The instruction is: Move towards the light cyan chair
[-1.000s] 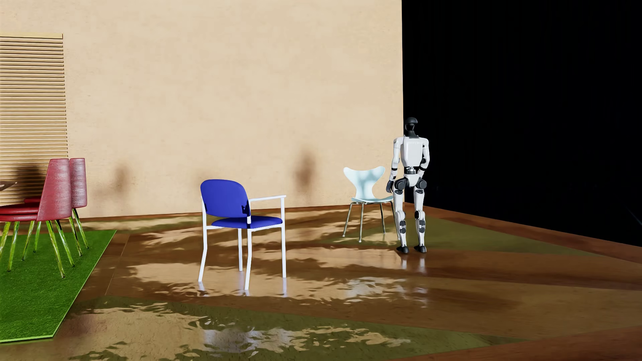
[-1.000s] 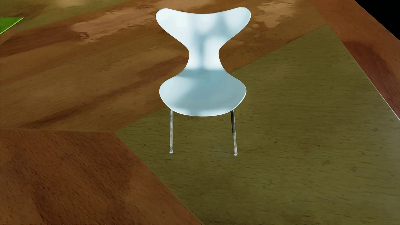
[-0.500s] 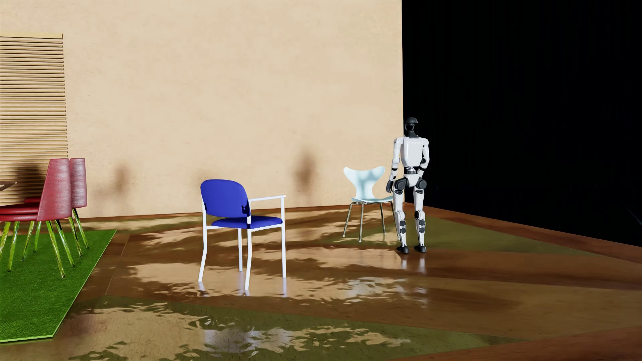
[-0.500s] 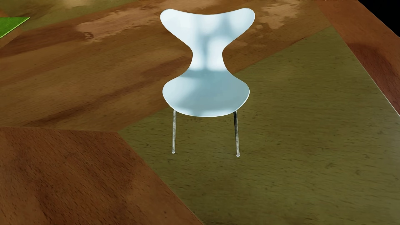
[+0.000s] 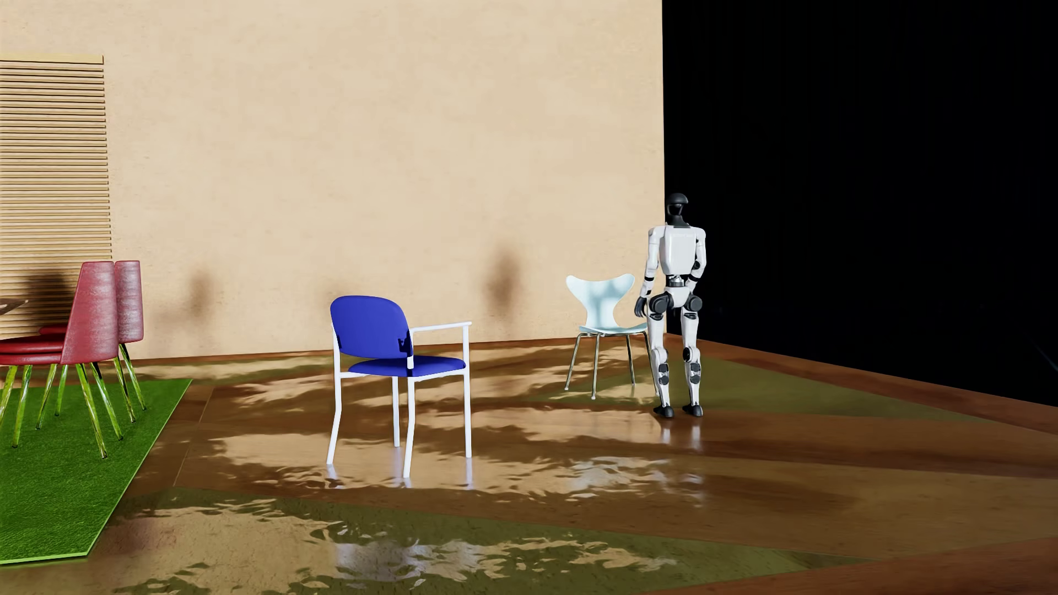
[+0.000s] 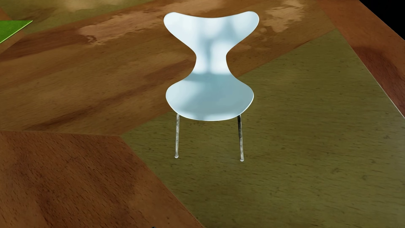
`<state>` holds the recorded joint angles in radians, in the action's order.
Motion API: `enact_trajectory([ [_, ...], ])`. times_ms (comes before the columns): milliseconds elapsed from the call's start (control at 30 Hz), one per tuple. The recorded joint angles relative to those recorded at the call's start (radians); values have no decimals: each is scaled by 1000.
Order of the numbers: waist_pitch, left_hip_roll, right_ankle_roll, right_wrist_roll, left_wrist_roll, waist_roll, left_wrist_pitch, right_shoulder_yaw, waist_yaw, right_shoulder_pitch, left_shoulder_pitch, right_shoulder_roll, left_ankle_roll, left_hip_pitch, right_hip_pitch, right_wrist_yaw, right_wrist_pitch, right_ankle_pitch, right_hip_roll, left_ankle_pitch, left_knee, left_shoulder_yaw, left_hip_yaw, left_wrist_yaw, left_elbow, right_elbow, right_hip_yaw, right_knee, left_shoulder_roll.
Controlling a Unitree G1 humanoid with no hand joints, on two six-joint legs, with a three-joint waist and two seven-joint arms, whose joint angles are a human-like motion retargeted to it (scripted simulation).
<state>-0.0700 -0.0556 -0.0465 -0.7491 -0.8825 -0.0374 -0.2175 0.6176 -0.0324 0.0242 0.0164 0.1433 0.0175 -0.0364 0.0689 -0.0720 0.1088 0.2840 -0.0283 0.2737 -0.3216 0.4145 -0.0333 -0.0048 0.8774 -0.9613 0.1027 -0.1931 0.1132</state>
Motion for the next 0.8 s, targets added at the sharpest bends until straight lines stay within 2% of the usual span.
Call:
enact_trajectory([
  [433, 2, 8, 1, 4, -10, 2, 5, -11, 4, 2, -5, 13, 6, 5, -2, -4, -1, 3, -7, 9, 5, 12, 20, -11, 16, 10, -23, -1, 1],
  [600, 1, 28, -6, 10, -13, 7, 21, -16, 10, -4, 13, 28, -11, 27, -14, 5, -15, 9, -23, 29, 45, 25, 46, -13, 16, 10, -52, -11, 9],
  [700, -5, 45, -12, 21, 6, 10, 4, -35, 19, -6, 18, 26, -16, 30, -34, 48, -28, 16, -38, 37, 52, 34, 79, -12, 17, 13, -83, -34, 1],
  [800, -13, 59, -18, 18, -13, 12, 13, -40, 26, -23, 5, 28, -12, 16, -55, 104, -53, 14, -51, 37, 33, 70, 111, -10, 28, 22, -111, -50, 20],
])
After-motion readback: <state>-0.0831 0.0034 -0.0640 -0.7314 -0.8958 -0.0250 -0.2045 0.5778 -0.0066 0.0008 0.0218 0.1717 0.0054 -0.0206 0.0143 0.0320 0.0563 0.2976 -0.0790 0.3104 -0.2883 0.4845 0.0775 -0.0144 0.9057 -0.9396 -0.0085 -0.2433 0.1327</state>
